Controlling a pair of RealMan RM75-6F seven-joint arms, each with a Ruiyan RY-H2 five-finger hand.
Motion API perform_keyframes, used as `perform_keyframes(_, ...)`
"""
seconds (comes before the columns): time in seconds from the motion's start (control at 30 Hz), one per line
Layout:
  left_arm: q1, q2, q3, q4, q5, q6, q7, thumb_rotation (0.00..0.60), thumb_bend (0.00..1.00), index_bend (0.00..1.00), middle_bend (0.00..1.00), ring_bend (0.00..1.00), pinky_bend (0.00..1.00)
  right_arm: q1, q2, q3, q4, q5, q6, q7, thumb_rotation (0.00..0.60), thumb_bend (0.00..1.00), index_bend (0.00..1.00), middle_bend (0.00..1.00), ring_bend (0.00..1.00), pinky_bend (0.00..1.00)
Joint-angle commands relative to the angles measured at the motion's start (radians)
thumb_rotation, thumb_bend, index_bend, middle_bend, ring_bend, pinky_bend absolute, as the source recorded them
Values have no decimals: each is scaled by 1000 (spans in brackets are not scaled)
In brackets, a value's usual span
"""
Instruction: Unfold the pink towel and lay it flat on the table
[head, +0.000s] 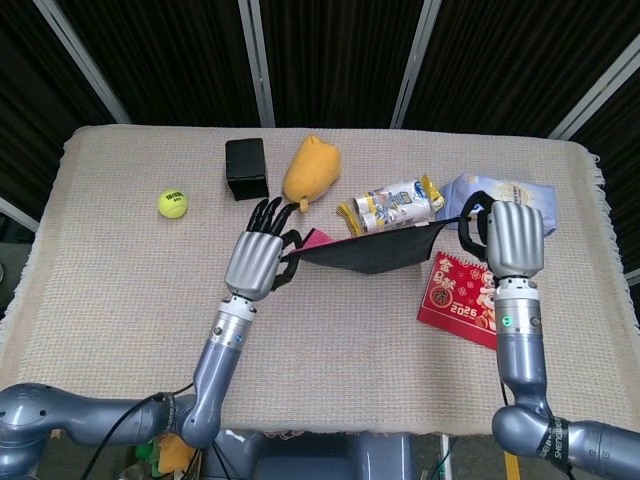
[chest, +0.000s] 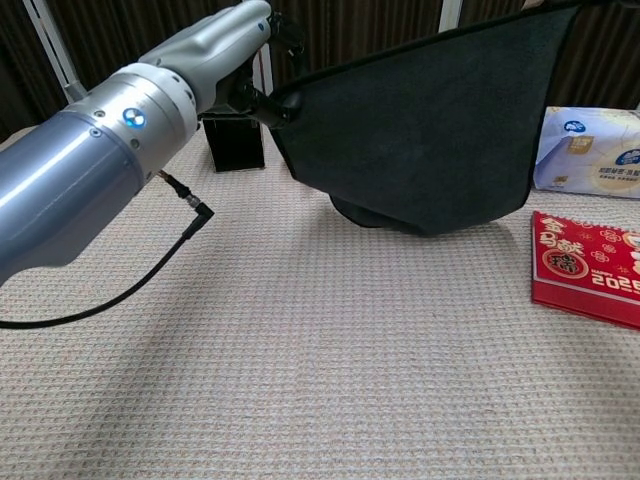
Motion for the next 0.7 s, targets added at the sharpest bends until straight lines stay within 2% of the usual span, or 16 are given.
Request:
perform_keyframes(0.03, 22, 17, 20, -25, 20, 6, -6, 600, 507, 565, 110, 0, 8, -12, 3, -19, -22, -14, 14, -17, 600, 587, 776, 900, 976, 871)
perform_keyframes(0.23, 52, 33, 48, -54, 41, 10, -2, 600, 507, 565, 110, 0, 8, -27, 3, -62, -84, -12, 33, -77, 600, 587, 776, 900, 976, 871)
perform_keyframes(0.7, 122, 38, 138, -81, 96, 6, 1, 600, 507, 565, 110, 0, 8, -90, -31, -200, -130, -132, 53, -107, 600, 588, 776, 900, 976, 871)
